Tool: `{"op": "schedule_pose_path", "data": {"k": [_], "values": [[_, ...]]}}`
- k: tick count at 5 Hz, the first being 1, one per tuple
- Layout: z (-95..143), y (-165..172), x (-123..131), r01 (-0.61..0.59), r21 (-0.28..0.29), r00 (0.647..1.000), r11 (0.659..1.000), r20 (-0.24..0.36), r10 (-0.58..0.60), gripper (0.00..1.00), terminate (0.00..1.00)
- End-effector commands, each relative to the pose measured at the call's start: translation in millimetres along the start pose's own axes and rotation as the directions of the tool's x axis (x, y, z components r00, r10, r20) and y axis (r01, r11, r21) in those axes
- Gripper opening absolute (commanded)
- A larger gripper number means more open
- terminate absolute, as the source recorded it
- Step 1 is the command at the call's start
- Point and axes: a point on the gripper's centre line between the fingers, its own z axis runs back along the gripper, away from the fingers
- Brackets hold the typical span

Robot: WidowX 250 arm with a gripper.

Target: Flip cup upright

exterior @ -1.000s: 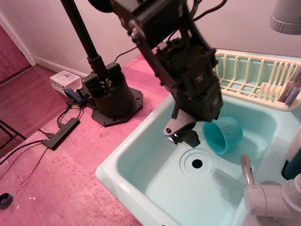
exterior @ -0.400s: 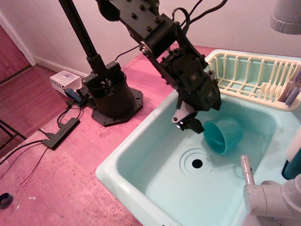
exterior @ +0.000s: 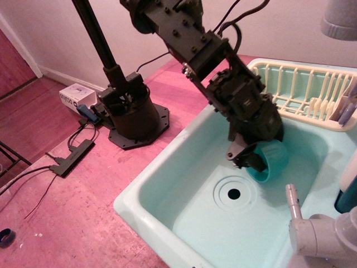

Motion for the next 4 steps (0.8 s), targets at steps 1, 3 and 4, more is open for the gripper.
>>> {"op": "schedule_pose_path", "data": {"k": [1, 3, 4], "values": [[14, 25, 32, -0.092, 0.069, 0.993, 0.993, 0.079, 0.087, 1.00, 0.00], [9, 2, 24, -0.154, -0.043, 0.987, 0.987, -0.041, 0.152, 0.00, 0.00], [10, -17, 17, -0.213, -0.144, 0.974, 0.966, -0.113, 0.198, 0.00, 0.00]]}}
